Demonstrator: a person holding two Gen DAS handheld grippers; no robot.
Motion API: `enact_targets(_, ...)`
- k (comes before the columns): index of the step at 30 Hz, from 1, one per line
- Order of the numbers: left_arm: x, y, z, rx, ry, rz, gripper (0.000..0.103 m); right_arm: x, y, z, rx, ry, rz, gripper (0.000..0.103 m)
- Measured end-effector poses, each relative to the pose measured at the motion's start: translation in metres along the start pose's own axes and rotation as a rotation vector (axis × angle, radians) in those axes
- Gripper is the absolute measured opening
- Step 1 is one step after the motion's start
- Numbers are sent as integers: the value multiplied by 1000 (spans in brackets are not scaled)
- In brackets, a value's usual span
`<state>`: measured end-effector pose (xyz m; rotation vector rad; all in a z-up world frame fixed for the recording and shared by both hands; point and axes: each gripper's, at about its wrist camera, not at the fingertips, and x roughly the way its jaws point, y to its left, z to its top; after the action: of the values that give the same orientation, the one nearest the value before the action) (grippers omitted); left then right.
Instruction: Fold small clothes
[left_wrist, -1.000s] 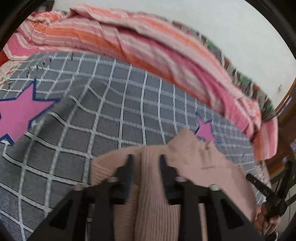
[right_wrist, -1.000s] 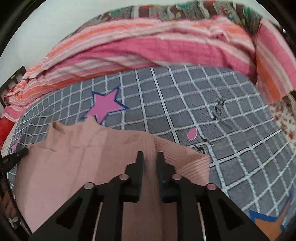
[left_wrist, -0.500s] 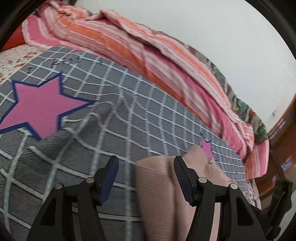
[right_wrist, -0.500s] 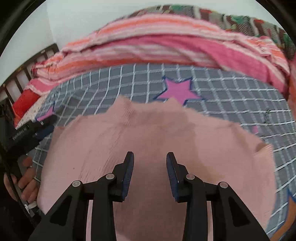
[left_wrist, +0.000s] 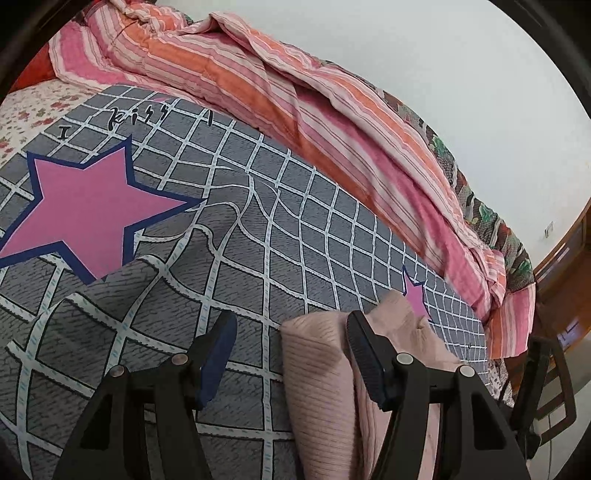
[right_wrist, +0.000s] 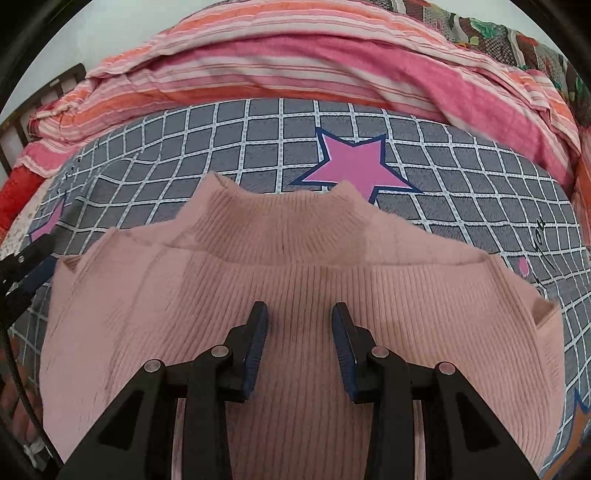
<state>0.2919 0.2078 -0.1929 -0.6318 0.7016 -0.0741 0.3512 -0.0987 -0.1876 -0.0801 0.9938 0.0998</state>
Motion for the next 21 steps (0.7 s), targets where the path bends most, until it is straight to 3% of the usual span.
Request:
enact_targets(8, -4, -7, 0, 40, -12, 23, 60, 3, 2, 5, 5, 9, -20, 36)
enact_targets(21, -7, 8, 3, -18, -6, 3, 60, -7, 1, -3, 3, 7, -22, 35)
